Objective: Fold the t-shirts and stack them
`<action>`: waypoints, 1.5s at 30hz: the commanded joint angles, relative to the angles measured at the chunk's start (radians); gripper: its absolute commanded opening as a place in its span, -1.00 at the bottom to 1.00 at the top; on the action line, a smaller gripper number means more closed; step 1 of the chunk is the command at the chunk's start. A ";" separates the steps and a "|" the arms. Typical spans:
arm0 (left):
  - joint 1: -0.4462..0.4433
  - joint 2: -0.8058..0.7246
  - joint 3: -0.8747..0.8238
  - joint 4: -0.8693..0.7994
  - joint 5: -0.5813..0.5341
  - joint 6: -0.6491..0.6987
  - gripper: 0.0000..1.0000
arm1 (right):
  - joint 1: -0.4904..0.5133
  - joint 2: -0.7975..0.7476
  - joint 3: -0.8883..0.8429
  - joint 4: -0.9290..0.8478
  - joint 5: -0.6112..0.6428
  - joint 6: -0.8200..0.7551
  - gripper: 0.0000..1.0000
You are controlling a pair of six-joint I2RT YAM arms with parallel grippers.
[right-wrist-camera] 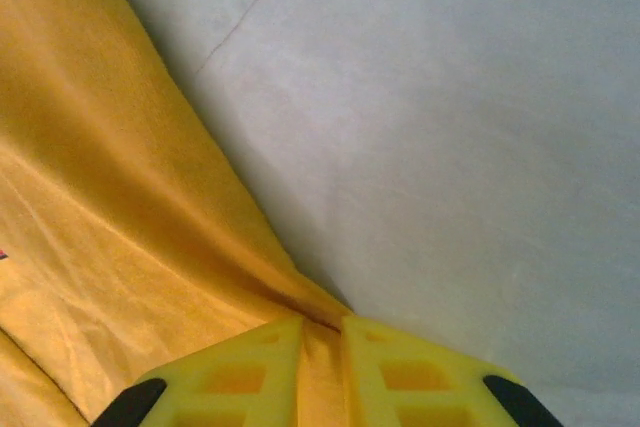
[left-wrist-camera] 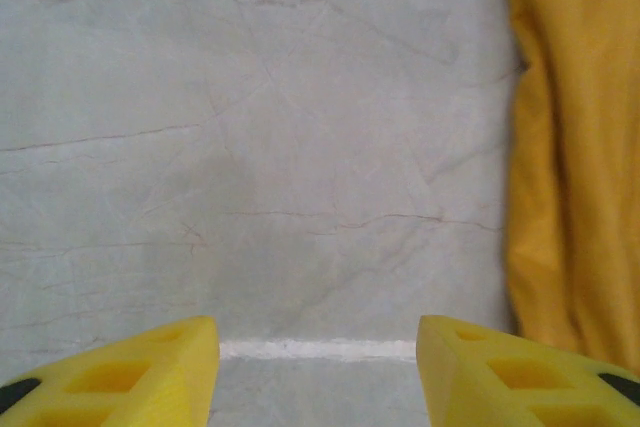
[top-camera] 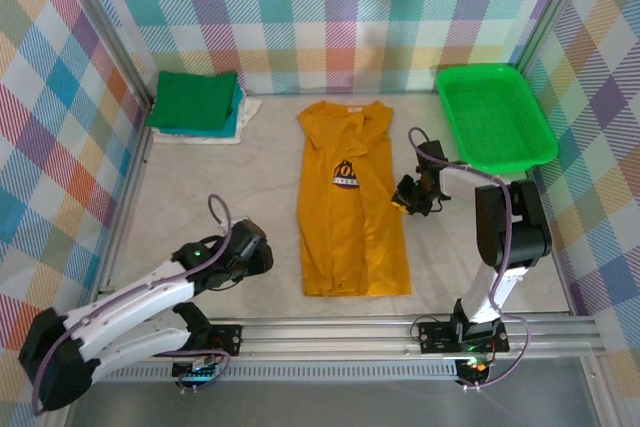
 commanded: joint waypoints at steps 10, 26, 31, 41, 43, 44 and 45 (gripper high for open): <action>0.016 0.263 0.103 0.166 0.003 0.089 0.04 | 0.222 -0.233 -0.010 -0.009 -0.343 -0.049 -0.33; 0.022 0.258 0.061 0.166 -0.015 0.073 0.05 | 0.386 0.073 0.038 0.144 -0.384 -0.039 -0.32; 0.026 0.264 0.054 0.171 -0.010 0.068 0.05 | 0.409 0.103 0.055 0.157 -0.386 -0.027 -0.31; 0.028 0.267 0.055 0.169 -0.011 0.071 0.05 | 0.433 0.143 0.060 0.182 -0.373 0.004 -0.32; 0.028 0.267 0.053 0.169 -0.012 0.072 0.05 | 0.435 0.149 0.063 0.185 -0.373 0.003 -0.33; 0.027 0.267 0.051 0.169 -0.014 0.073 0.05 | 0.436 0.153 0.065 0.187 -0.373 0.003 -0.35; 0.028 0.269 0.051 0.171 -0.013 0.075 0.05 | 0.437 0.155 0.069 0.186 -0.376 0.003 -0.41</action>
